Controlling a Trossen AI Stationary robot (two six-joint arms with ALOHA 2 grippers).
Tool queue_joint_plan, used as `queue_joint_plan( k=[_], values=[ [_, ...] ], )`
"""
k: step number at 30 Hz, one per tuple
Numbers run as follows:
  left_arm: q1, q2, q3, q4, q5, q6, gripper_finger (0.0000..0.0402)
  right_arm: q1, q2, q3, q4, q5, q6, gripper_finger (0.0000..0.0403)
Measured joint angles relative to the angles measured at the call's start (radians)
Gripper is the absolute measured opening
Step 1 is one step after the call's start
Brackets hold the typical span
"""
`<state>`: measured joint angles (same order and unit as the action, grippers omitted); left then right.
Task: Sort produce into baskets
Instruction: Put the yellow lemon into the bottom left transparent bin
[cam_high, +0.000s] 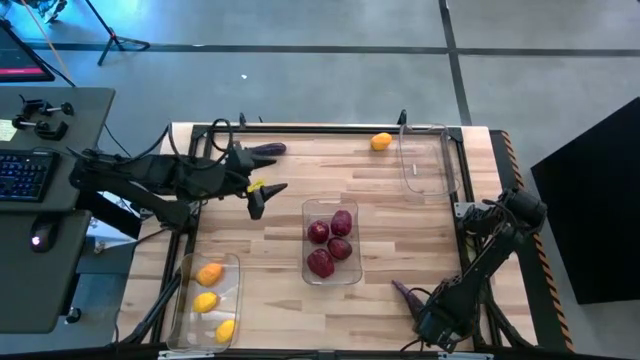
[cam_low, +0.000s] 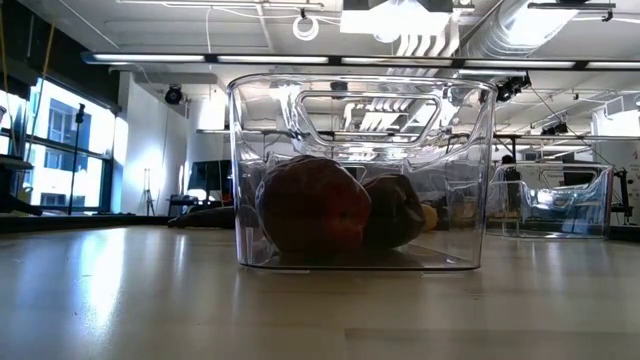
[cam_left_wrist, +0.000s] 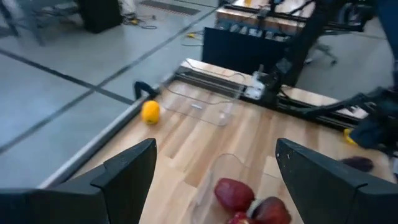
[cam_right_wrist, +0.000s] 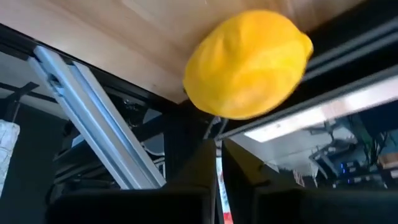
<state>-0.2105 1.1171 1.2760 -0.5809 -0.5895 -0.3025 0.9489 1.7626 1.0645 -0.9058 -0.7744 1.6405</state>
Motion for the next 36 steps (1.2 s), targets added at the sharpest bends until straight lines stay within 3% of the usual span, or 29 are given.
queue_joint_plan(
  k=[6,11,19,24,36],
  values=[
    [0.038,-0.068,-0.222,0.324,0.139,-0.037,0.0315,0.013,0.007,0.001,-0.009,-0.022,0.031,0.0003],
    [0.038,-0.083,-0.315,0.467,0.148,-0.131,0.0315,0.029,0.060,0.001,-0.026,-0.047,-0.001,0.0001],
    [0.019,-0.084,-0.329,0.482,0.131,-0.188,0.0315,0.026,0.101,0.000,-0.038,-0.007,-0.024,0.0000],
    [0.019,-0.084,-0.329,0.482,0.128,-0.195,0.0315,-0.005,0.101,0.000,-0.072,0.084,-0.054,0.0000],
    [0.019,-0.083,-0.329,0.475,0.125,-0.218,0.0315,-0.200,0.101,0.002,-0.269,0.312,-0.356,0.0000]
  ],
)
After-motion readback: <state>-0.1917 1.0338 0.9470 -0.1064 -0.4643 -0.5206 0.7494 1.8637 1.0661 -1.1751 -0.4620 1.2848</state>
